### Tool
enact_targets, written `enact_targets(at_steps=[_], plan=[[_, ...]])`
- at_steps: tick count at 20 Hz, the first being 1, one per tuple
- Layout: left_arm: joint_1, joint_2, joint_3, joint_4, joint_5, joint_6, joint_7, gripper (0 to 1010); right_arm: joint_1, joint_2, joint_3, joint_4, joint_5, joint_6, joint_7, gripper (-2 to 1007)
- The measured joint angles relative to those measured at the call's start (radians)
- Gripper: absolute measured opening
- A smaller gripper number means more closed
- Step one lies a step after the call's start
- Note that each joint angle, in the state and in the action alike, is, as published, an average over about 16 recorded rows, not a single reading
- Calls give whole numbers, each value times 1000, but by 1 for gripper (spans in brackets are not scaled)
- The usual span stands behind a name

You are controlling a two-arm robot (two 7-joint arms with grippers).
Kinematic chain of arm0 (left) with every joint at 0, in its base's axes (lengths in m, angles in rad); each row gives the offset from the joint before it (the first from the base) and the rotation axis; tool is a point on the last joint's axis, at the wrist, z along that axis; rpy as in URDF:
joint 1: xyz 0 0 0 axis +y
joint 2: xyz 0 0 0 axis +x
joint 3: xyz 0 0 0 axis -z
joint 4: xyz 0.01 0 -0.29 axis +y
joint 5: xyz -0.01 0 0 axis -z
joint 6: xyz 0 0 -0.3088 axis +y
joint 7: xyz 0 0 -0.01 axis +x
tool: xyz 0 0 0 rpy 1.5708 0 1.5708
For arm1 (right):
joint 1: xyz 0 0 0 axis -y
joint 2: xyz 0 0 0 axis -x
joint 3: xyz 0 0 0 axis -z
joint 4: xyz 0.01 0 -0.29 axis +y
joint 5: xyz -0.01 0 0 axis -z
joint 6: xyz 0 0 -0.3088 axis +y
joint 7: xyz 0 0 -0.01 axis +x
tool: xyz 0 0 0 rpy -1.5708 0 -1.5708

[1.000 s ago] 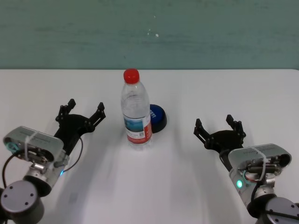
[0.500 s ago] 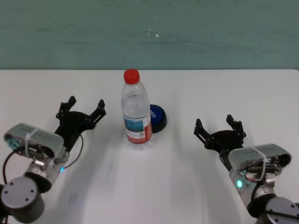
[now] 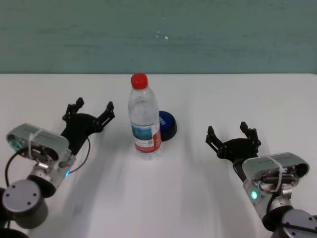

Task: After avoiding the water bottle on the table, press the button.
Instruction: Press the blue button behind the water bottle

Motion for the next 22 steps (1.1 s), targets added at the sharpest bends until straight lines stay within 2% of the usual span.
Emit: enact_targets(at_steps=[13,22], plan=[[-64,-4,19,72,1,-11,-12,1010,0,0,0,0,0,0,0,1004],[-84,-11,37,91,7,-17,-14,1010,0,0,0,0,0,0,0,1004]])
